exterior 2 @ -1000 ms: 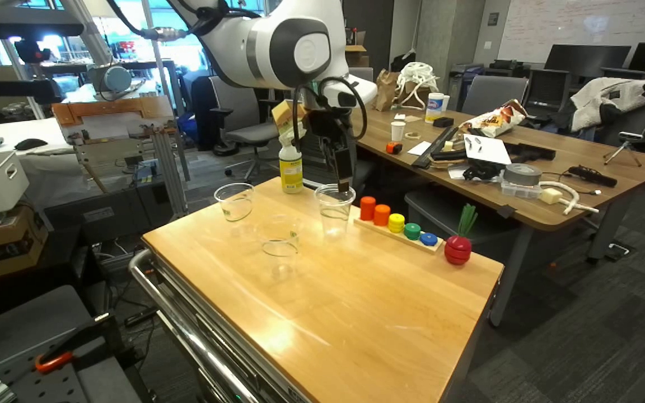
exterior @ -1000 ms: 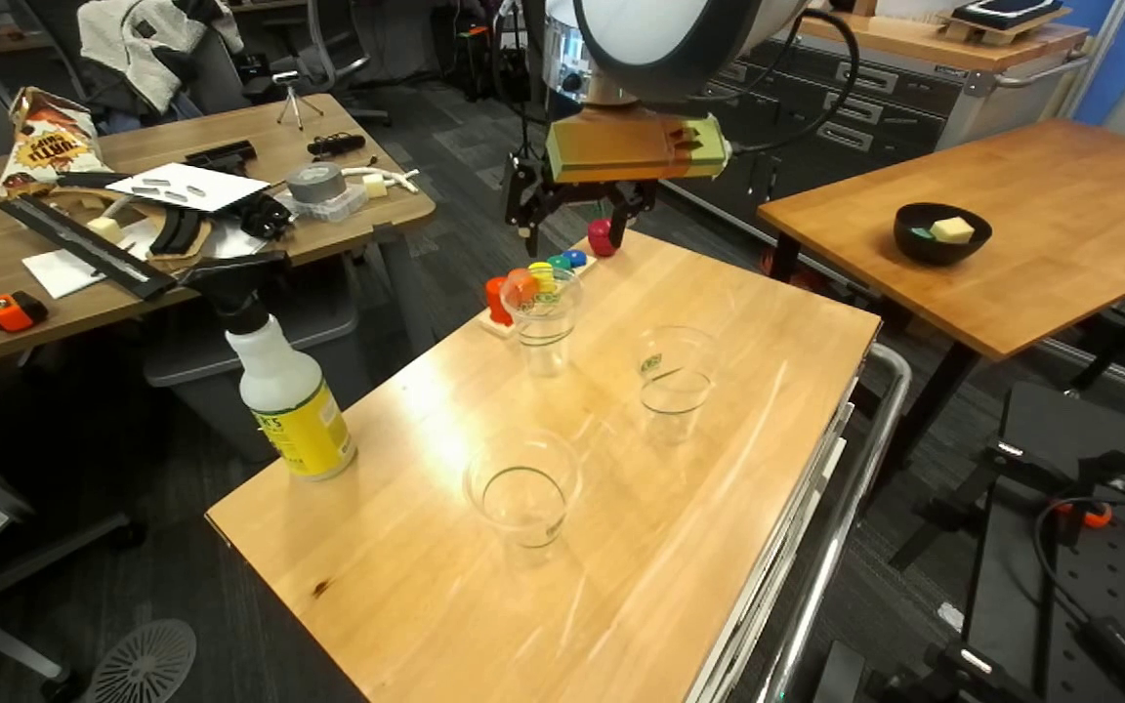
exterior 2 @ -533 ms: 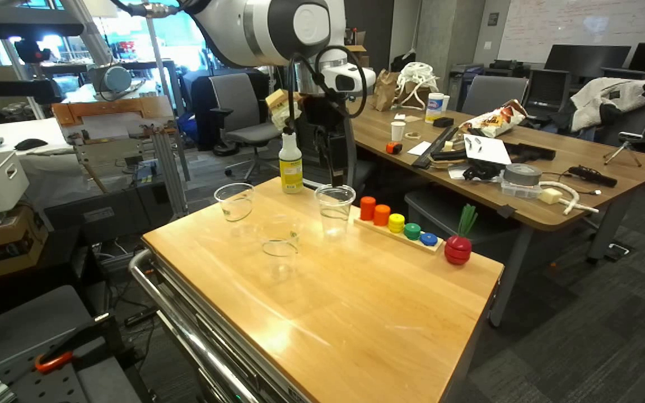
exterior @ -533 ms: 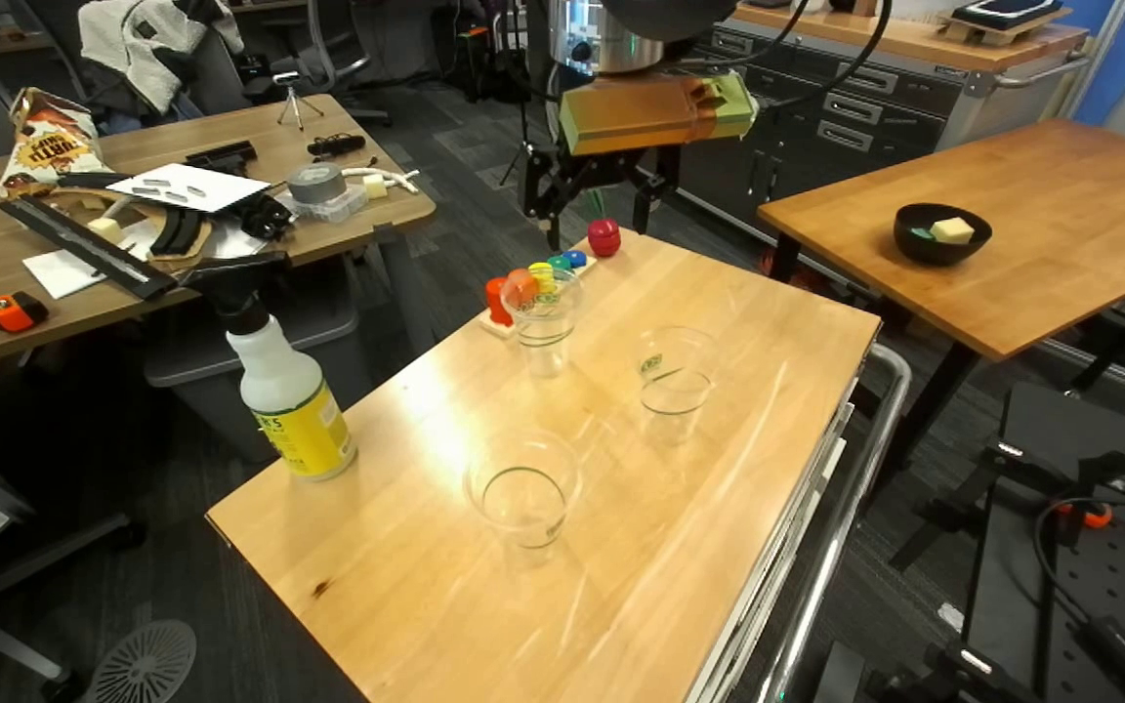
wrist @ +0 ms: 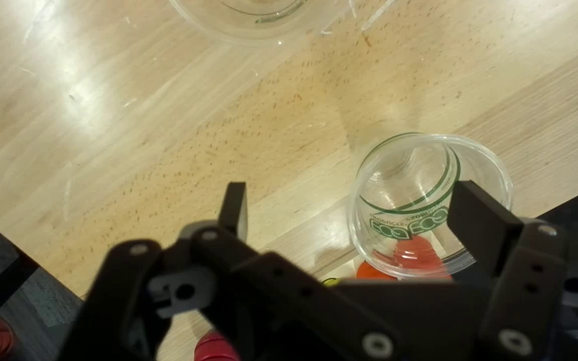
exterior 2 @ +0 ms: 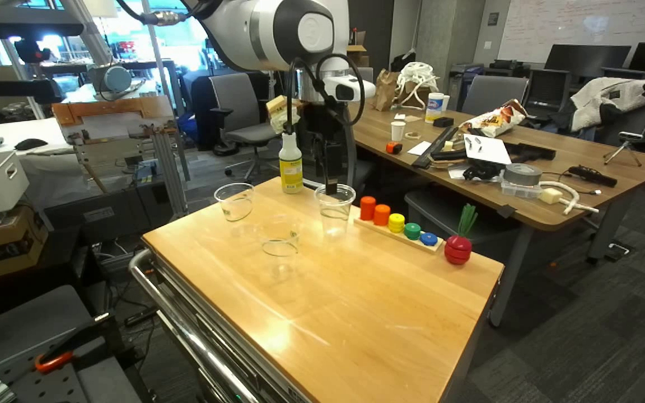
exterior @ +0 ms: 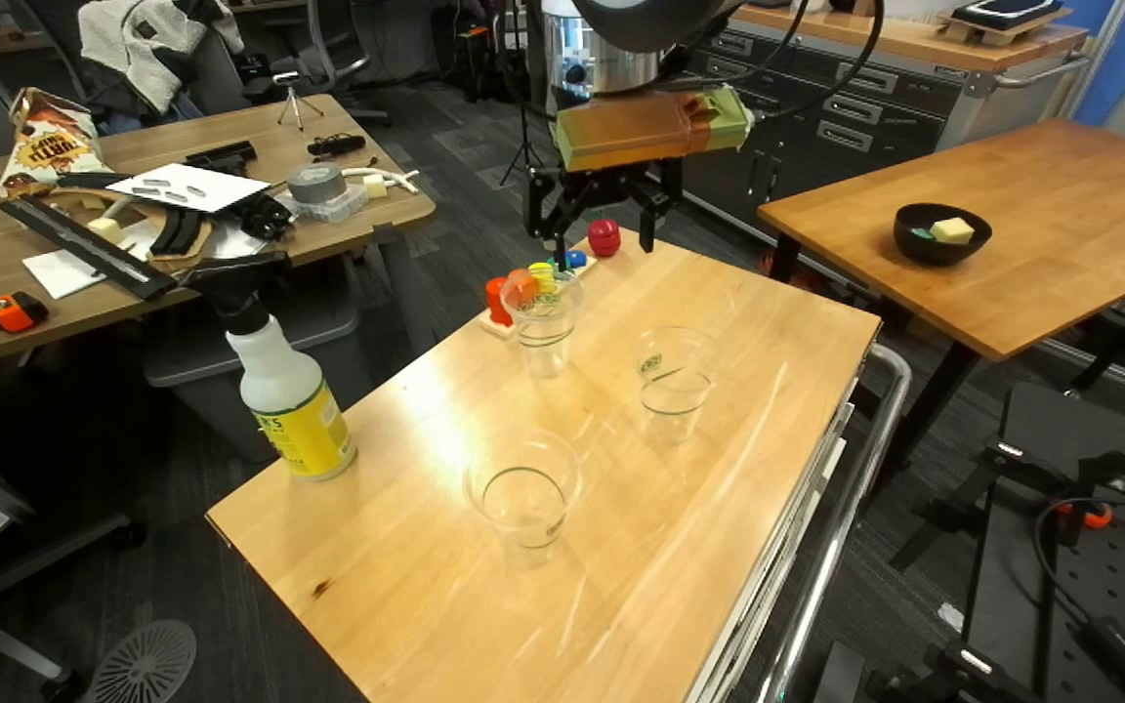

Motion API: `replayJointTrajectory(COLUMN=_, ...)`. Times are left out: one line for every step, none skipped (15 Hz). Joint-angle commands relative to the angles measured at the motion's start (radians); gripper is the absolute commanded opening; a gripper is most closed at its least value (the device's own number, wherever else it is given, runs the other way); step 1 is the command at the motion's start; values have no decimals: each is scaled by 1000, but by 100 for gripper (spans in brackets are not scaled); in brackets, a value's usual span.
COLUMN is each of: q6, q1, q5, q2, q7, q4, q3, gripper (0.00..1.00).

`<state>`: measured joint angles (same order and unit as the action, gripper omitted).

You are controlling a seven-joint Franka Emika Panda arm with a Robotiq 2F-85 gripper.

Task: Stack the four clear cups together

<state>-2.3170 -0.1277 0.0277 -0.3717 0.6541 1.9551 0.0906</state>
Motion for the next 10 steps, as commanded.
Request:
replayJointTrajectory(q6=11, q1=13, q5=-29, q2=-55, q7=18, q4=-69, q3=-10, gripper=100)
replayJointTrajectory(q6=10, q1=13, q5=-31, q2=-68, q7=24, q4=-78, q3=-7, gripper=100)
replayJointTrajectory(q6=7, q1=13, q5=-33, q2=-81, q7=31, q4=-87, q3=-5, gripper=100)
replayJointTrajectory(q6=6, q1=13, q5=-34, q2=-93, q7=37, q4=-96, q3=-4, gripper=100)
replayJointTrajectory(q6=8, q1=15, q5=-36, q2=-106, q7=43, q4=-105, q3=-3, gripper=100)
replayJointTrajectory(q6=8, q1=15, q5=-37, q2=-116, q7=48, q4=-112, q3=-3, gripper=100)
replayJointTrajectory(q6=10, q1=16, q5=-39, q2=-130, q7=54, q4=-123, q3=-2, gripper=100)
replayJointTrajectory(q6=10, q1=16, q5=-41, q2=-141, q7=59, q4=-131, q3=-2, gripper=100)
replayJointTrajectory(q6=6, q1=15, q5=-42, q2=-152, q7=65, q4=-138, q3=-1, gripper=100)
replayJointTrajectory(q6=4, q1=14, q5=-44, q2=-164, q7=73, q4=-148, q3=0, gripper=100)
